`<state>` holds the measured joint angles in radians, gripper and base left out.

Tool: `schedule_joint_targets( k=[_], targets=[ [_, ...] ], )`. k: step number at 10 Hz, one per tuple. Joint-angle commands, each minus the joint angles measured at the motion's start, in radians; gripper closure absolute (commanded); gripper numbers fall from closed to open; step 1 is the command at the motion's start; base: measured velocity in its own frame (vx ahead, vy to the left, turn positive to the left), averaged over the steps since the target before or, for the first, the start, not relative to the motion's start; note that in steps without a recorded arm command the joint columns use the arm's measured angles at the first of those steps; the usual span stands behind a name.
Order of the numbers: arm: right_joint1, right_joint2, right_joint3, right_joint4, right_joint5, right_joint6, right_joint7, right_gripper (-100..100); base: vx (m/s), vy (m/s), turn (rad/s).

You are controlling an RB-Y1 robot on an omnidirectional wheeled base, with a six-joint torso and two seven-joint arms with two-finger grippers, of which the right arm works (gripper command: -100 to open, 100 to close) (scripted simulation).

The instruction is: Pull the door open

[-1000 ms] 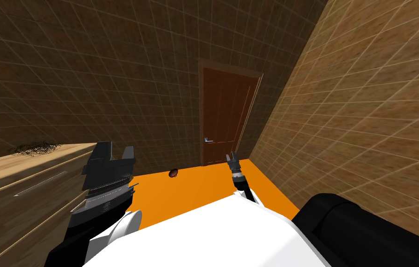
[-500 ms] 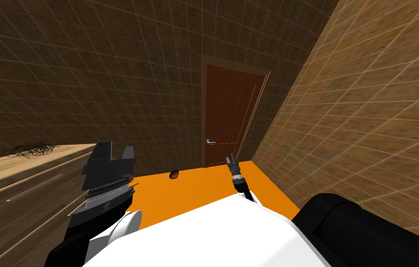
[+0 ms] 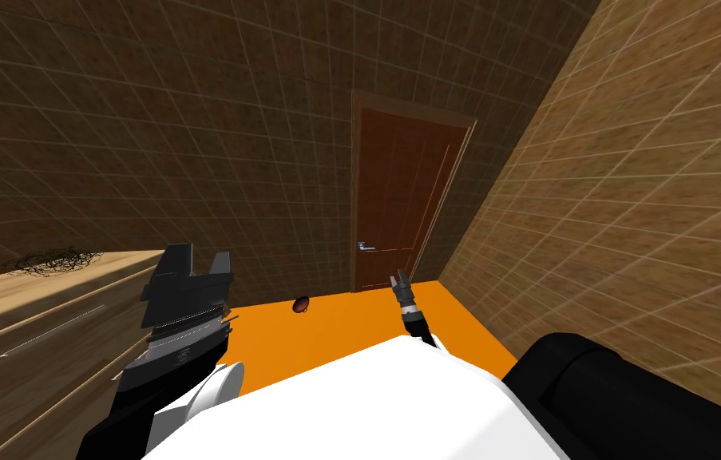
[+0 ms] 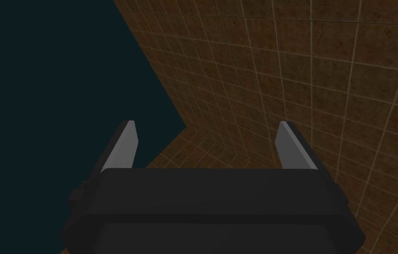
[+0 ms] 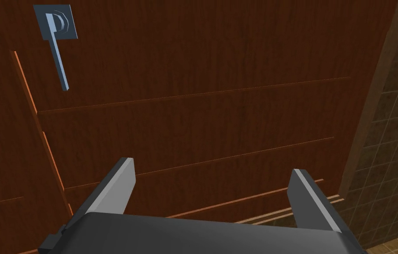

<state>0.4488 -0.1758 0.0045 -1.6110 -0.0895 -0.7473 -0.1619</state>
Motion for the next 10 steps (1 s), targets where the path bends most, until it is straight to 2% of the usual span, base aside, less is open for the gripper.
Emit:
schedule_joint_targets(
  k=[1,3,5,6,10],
  targets=[
    [-0.007,-0.008,-0.003,0.04,-0.005,-0.009,-0.002,-100,0.13,0.029,0.041],
    [-0.014,-0.016,-0.004,0.095,-0.01,-0.022,-0.004,-100,0.152,0.037,0.033],
    [-0.016,-0.019,-0.005,0.113,-0.012,-0.026,-0.004,-100,0.089,0.025,0.018],
    [-0.02,-0.025,-0.006,0.149,-0.015,-0.035,-0.005,-100,0.111,0.023,0.047],
    [-0.029,-0.037,-0.008,0.235,-0.024,-0.055,-0.008,-100,0.141,0.032,0.036]
  ],
)
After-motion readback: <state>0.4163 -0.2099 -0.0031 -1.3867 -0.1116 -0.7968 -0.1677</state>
